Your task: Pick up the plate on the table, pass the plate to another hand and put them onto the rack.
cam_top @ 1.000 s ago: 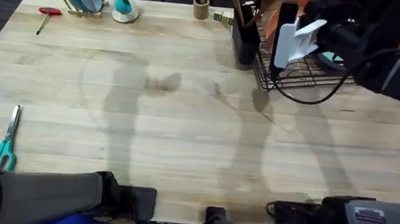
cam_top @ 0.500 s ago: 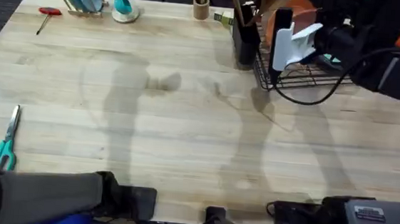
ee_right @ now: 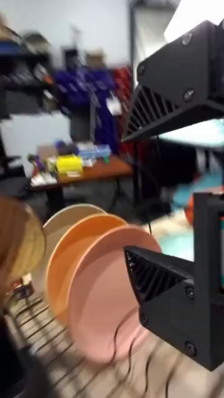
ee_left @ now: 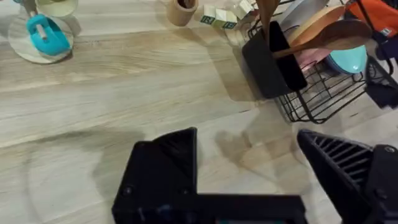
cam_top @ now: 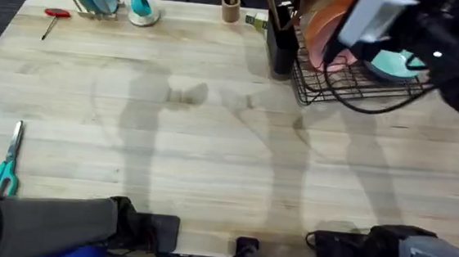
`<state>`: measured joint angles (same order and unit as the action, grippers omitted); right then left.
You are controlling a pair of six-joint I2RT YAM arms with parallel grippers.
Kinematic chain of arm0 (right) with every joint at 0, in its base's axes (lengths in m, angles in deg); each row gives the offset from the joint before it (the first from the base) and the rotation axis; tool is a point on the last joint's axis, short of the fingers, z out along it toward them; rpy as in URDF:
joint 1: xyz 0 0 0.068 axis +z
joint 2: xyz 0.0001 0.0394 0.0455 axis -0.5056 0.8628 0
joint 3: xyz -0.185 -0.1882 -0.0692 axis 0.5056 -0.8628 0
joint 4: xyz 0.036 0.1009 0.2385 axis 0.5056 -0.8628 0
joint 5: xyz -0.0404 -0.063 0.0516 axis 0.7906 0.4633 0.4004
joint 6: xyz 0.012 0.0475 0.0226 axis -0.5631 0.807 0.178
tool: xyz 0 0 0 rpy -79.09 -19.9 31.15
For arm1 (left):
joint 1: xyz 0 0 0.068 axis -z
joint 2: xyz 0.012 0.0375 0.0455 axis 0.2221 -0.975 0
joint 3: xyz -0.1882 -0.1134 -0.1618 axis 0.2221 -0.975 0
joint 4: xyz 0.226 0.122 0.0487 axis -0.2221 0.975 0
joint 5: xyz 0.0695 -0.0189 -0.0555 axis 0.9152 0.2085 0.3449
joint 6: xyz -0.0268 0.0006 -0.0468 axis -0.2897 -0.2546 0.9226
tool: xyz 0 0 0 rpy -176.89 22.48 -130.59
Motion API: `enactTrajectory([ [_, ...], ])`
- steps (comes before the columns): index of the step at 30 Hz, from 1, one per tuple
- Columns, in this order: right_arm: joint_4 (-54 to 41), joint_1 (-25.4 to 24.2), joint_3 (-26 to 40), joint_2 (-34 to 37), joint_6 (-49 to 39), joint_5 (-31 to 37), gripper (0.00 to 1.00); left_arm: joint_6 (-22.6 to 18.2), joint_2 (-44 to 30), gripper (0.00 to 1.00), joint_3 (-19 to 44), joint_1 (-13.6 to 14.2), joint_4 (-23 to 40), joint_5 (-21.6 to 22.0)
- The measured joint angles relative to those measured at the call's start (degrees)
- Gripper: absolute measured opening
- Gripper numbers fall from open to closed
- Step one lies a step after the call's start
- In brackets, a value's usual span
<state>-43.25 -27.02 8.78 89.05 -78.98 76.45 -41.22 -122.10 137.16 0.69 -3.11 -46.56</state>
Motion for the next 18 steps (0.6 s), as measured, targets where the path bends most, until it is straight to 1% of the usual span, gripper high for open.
enactTrajectory([
  [9,-18.4,0.0,0.0,-14.6,29.2,1.0,0.996,0.0,0.0,0.994,0.0,0.0,-0.2,0.6],
  [18,-34.8,0.0,0.0,-32.1,56.7,1.0,0.996,0.0,0.0,0.994,0.0,0.0,-0.2,1.3],
])
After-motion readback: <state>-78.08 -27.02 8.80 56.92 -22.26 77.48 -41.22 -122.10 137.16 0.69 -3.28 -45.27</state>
